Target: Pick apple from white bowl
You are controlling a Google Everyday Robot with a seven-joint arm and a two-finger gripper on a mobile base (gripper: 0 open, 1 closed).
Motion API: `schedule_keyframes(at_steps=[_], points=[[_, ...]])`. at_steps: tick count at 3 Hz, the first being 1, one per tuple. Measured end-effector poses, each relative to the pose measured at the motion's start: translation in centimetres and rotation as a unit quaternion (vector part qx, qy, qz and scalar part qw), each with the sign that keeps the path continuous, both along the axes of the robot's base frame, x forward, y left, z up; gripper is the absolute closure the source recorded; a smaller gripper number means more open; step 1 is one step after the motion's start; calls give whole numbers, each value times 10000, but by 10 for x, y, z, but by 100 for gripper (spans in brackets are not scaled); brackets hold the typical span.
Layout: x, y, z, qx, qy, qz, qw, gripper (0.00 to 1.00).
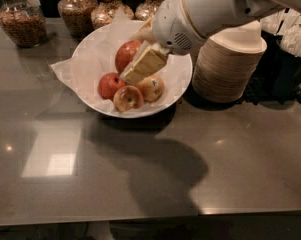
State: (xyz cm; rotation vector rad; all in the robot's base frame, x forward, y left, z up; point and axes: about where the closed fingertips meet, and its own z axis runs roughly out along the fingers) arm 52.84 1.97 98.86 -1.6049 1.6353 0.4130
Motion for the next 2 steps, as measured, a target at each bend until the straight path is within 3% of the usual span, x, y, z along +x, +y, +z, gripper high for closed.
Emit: schedule_keyframes(at_steps=[1, 2], points=[[-53, -30, -6, -177, -76, -445, 9988, 100], [-53, -30, -6, -177, -76, -445, 9988, 100]])
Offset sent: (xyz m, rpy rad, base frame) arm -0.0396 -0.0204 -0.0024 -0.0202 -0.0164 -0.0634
